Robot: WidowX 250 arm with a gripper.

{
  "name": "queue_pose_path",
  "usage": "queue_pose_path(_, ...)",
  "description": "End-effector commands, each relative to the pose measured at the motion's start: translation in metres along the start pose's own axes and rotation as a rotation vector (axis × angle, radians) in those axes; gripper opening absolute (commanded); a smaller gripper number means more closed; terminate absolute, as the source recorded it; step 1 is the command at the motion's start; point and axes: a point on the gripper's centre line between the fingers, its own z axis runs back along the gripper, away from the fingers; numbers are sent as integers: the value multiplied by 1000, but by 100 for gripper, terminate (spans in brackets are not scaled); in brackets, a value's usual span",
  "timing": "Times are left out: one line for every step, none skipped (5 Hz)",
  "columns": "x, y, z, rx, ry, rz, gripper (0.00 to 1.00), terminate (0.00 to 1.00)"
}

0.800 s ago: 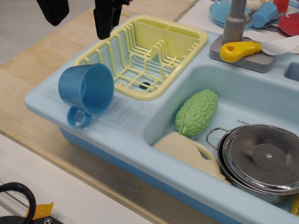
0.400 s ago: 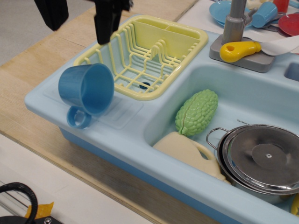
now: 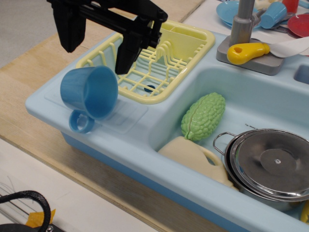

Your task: Flip cup upright

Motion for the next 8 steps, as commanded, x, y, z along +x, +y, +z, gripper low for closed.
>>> queue_pose_path(8, 1, -5, 37, 16, 23, 100, 0)
queue_pose_path(9, 3, -13, 36, 27, 31, 100, 0)
queue_pose_path(10, 5, -18, 36, 44, 28, 100, 0)
queue_pose_path(6, 8, -29, 19, 59, 36, 100, 0)
queue_pose_path(6, 11, -39, 18, 83, 40, 100, 0)
queue_pose_path(5, 15, -48, 7, 93, 48, 100, 0)
queue_pose_path(7, 15, -52, 8, 72, 56, 0, 0)
queue_pose_path(10, 14, -53, -2, 74, 55, 0, 0)
